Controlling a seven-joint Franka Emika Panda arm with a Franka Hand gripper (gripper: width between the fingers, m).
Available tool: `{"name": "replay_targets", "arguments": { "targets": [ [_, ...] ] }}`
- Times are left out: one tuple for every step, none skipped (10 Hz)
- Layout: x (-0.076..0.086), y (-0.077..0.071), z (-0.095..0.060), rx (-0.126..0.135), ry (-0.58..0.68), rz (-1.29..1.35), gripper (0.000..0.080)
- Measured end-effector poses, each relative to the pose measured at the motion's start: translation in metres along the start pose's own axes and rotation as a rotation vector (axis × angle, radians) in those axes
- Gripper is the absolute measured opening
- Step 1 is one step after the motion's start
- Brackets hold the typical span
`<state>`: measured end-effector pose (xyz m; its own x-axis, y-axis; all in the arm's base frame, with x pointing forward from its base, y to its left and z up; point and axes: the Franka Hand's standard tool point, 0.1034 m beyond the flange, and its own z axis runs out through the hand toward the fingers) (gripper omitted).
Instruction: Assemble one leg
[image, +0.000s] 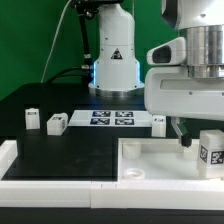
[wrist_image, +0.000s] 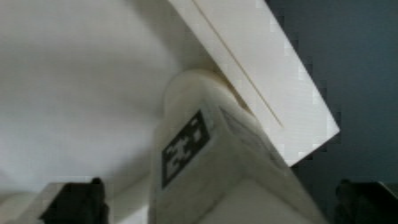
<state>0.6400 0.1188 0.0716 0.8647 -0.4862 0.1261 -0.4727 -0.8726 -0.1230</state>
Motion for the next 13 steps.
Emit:
{"name": "replay_targets", "arguments": {
  "targets": [
    [-0.0004, 0.0002, 0.0009, 0.0, -0.001, -0.103, 0.0649],
    [-0.0024, -0.0021, 0.0011, 0.001, -0.002, -0.164, 0.0649],
    [-0.0048, -0.0055, 0.0006, -0.008, 0.002, -0.289, 0.0649],
    [-0.0056, -0.0076, -0.0006, -0.018, 0.008, -0.394, 0.0649],
    [-0.0049, -0.0075, -0.0013, -0.026, 0.011, -0.458, 0.0649],
    [-0.0035, -0.0055, -0.001, -0.033, 0.011, -0.559, 0.0649],
    [-0.0033, -0.0053, -0.0011, -0.033, 0.011, -0.559, 0.0521],
    [-0.0033, -0.0052, -0.001, -0.033, 0.011, -0.557, 0.0521],
    [-0.0032, -0.0052, -0.001, -0.033, 0.011, -0.557, 0.0369],
    [-0.0031, -0.005, -0.001, -0.034, 0.011, -0.555, 0.029],
    [-0.0029, -0.0047, -0.001, -0.033, 0.012, -0.505, 0.029],
    [-0.0029, -0.0039, -0.0008, -0.033, 0.013, -0.423, 0.029],
    [-0.0025, -0.003, -0.0005, -0.033, 0.015, -0.293, 0.029]
  ]
}}
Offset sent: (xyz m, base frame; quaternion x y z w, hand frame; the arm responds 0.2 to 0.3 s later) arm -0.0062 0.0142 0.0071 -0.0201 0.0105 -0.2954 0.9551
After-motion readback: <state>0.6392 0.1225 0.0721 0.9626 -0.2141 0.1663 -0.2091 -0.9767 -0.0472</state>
